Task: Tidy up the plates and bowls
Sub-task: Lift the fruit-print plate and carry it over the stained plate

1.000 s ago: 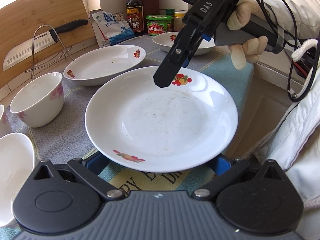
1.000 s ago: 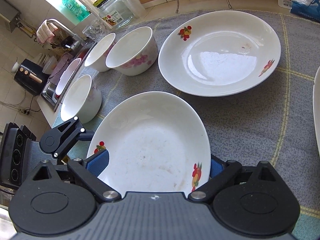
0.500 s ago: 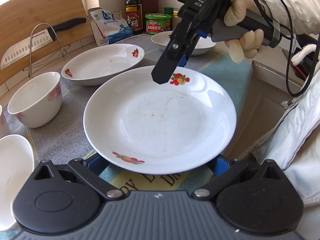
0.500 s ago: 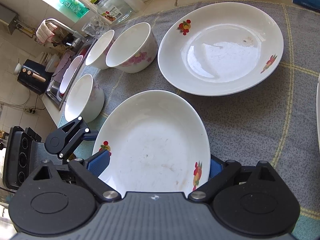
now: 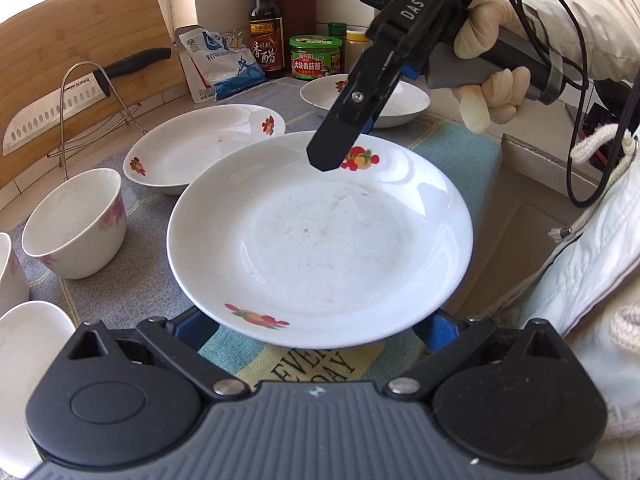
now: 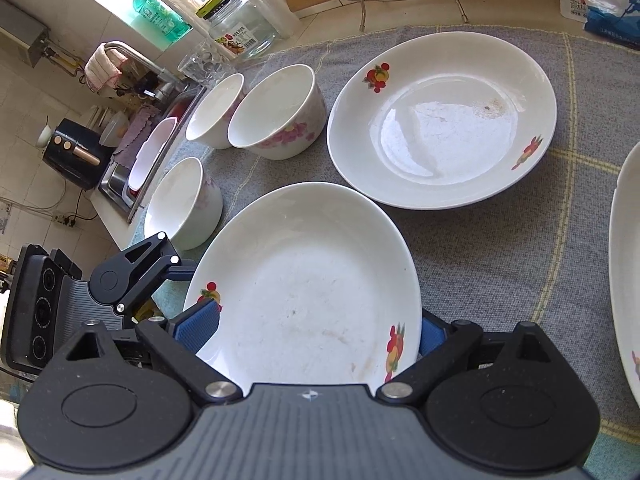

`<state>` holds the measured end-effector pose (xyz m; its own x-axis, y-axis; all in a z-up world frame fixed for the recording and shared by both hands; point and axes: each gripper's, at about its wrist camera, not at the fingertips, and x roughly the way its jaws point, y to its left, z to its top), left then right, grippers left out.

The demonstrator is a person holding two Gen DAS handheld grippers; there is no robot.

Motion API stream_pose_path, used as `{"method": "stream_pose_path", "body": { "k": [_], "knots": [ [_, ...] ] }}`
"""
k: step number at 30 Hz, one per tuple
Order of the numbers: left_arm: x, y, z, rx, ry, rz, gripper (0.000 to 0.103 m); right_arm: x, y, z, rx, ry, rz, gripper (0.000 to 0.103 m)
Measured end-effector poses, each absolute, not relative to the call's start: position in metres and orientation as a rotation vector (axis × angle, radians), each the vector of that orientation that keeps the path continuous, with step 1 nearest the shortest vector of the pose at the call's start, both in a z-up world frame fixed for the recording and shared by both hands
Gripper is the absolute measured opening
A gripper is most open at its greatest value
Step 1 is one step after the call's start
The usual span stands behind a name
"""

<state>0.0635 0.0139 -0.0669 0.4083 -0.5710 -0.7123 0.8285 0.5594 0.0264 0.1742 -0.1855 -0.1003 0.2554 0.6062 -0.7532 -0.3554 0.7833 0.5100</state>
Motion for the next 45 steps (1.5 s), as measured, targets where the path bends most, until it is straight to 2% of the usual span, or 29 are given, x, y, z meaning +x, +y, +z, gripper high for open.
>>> {"method": "stream_pose_path", "body": {
  "k": [17, 45],
  "knots": [
    [0.089, -0.055, -0.043, 0.433, 0.672, -0.968, 0.101, 0.169, -0.267, -0.07, 0.284, 1.037, 0.602, 0.101],
    [0.13, -0.178, -0.056, 0.472, 0.712, -0.995, 0.101, 0.185, -0.396, -0.084, 0.333, 1.003, 0.554, 0.101]
  ]
}}
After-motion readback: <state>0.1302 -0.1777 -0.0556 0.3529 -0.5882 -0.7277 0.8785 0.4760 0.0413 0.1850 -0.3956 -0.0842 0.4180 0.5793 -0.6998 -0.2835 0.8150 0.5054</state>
